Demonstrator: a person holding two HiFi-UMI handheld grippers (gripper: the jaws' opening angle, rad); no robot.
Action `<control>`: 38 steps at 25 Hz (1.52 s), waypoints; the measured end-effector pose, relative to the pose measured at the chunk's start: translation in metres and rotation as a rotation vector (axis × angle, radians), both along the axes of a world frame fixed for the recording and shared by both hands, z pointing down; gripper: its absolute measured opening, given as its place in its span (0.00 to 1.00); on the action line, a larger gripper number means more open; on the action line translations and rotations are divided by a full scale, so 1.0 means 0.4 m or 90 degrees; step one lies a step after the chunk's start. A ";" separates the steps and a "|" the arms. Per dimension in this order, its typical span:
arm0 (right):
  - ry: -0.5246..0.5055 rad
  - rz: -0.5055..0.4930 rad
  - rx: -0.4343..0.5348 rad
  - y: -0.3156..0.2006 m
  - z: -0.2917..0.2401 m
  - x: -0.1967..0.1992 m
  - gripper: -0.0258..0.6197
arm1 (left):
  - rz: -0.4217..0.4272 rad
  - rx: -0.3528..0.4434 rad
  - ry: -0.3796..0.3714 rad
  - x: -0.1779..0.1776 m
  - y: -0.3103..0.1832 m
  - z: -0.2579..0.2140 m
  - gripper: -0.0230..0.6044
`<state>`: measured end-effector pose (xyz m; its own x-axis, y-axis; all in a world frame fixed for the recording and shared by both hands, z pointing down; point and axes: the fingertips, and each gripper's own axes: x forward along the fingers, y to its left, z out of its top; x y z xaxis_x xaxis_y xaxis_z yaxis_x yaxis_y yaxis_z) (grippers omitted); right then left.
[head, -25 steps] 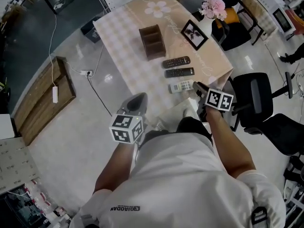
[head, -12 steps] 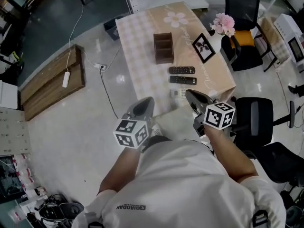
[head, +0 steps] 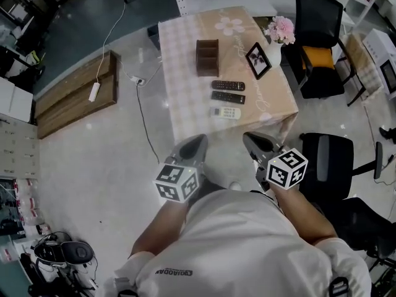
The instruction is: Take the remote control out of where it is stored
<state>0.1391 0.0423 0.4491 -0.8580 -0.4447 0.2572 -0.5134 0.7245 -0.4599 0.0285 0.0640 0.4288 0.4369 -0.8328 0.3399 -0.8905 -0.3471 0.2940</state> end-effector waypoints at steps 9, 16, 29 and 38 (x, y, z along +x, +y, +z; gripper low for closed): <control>0.011 -0.012 -0.023 0.100 0.035 0.078 0.05 | -0.028 -0.013 -0.016 0.057 0.115 -0.005 0.04; 0.010 0.004 -0.011 0.123 0.007 0.042 0.05 | -0.001 -0.023 -0.031 0.036 0.144 -0.012 0.04; 0.052 0.021 0.013 0.170 0.011 -0.050 0.05 | 0.014 -0.015 -0.014 -0.052 0.172 -0.007 0.04; 0.070 0.016 0.027 0.184 0.002 -0.076 0.05 | 0.021 -0.012 -0.008 -0.070 0.185 -0.016 0.04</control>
